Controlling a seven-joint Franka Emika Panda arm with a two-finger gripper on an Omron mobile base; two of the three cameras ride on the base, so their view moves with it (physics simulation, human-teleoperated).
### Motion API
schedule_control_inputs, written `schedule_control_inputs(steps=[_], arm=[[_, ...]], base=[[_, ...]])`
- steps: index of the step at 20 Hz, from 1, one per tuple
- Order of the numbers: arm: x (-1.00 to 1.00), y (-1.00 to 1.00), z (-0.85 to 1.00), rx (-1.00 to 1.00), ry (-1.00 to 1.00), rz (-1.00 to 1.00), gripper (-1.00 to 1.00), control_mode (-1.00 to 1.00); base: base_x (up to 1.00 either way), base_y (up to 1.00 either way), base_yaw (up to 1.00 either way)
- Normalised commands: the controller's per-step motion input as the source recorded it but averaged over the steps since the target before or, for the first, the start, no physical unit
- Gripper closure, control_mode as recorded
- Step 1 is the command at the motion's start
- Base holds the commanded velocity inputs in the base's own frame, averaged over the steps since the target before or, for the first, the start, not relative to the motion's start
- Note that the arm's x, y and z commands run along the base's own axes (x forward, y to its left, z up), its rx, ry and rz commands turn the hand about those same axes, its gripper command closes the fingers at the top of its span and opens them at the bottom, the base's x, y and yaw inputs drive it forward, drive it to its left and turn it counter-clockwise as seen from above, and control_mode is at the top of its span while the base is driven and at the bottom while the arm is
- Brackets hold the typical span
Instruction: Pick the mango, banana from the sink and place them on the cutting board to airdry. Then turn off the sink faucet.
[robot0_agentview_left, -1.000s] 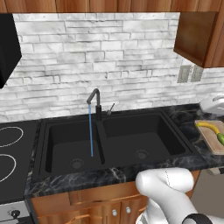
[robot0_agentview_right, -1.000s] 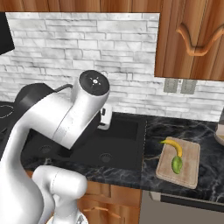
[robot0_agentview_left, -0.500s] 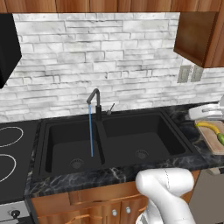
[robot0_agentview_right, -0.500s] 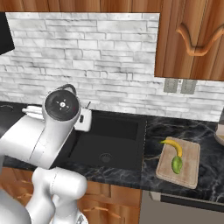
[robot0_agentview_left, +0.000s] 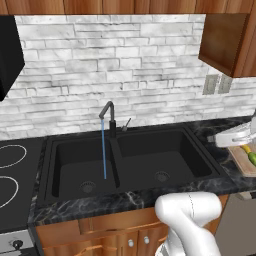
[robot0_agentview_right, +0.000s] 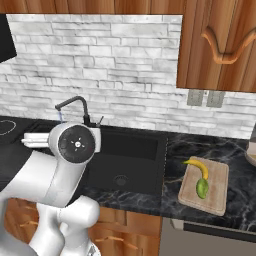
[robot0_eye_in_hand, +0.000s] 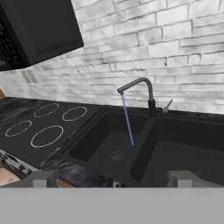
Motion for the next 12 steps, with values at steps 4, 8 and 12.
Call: schedule_control_inputs(steps=[4,8,12], arm=[[-0.02,0.17,0.02,-0.10,-0.24,0.06,-1.00,-1.00],[-0.28,0.14,0.04,-0.15,-0.25,0.00,-1.00,-1.00],[-0.09,0.01,0.00,-0.12,-0.18,0.03,-1.00,-1.00]], base=[[0.00,0.00,0.00],[0.00,0.00,0.00],[0.00,0.00,0.00]])
